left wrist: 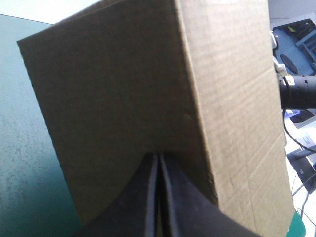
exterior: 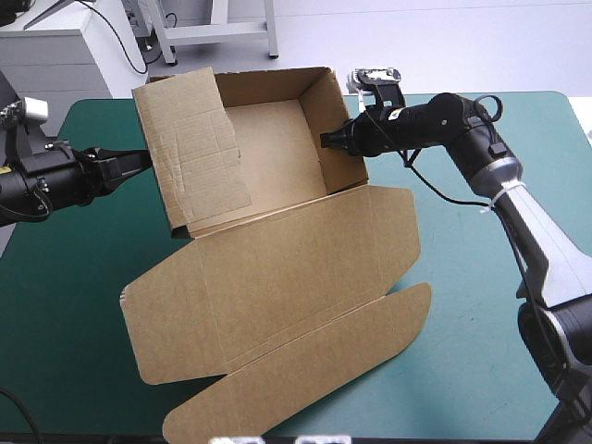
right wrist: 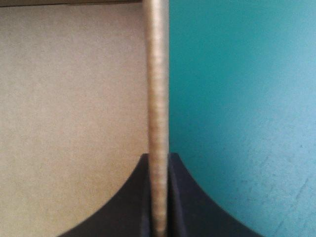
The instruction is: Fold the box
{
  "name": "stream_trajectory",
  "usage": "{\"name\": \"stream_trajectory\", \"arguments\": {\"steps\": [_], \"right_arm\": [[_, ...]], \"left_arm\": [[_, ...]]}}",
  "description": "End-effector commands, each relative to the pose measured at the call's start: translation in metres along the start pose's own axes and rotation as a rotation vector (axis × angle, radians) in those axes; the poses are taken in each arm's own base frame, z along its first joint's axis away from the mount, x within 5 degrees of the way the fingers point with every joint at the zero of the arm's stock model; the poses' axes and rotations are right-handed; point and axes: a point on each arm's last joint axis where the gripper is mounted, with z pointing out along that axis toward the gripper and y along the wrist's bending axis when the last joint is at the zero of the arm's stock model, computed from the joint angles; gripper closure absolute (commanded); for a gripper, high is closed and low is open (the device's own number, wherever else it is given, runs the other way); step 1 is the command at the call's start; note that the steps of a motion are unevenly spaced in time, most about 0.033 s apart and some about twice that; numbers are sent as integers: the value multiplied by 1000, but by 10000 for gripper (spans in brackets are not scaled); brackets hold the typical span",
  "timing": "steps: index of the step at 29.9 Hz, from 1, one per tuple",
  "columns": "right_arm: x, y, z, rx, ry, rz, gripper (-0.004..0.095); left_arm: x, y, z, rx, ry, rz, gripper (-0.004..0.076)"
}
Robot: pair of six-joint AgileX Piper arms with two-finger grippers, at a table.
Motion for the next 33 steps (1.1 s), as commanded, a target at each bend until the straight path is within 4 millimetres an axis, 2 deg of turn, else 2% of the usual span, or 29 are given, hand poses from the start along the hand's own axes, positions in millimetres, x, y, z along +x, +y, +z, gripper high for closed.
{"name": "stream_trajectory", "arguments": {"steps": [1,5,7,11,14,17,25,29,33], "right_arm": [[-18,19,-27,-39,-135,11,926],[-18,20,-27,-34,-135,5,925],[-18,20,-27,-34,-135,5,925],[-18,20,-27,-35,-135,6,924],[-18,20,-27,-35,-135,6,924],[-17,20,-27,-36,-133,6,924],[-14,17,-26,3,-100,-6,924],[-13,15,-26,27,-90,-10,920],[-14,16,-25,27,-96,-14,920]], "left_arm": [[-4,-19,-7,63,-46,18,731],[-4,-19,-7,60,-47,18,723],[-4,-19,-7,63,-41,19,680],[-2,-23,-5,96,-19,19,521],[1,-29,1,129,9,28,363],[2,-34,6,151,19,37,287],[4,-31,9,101,33,10,288],[8,-20,9,-23,81,-2,353],[10,-22,14,-43,94,21,371]]}}
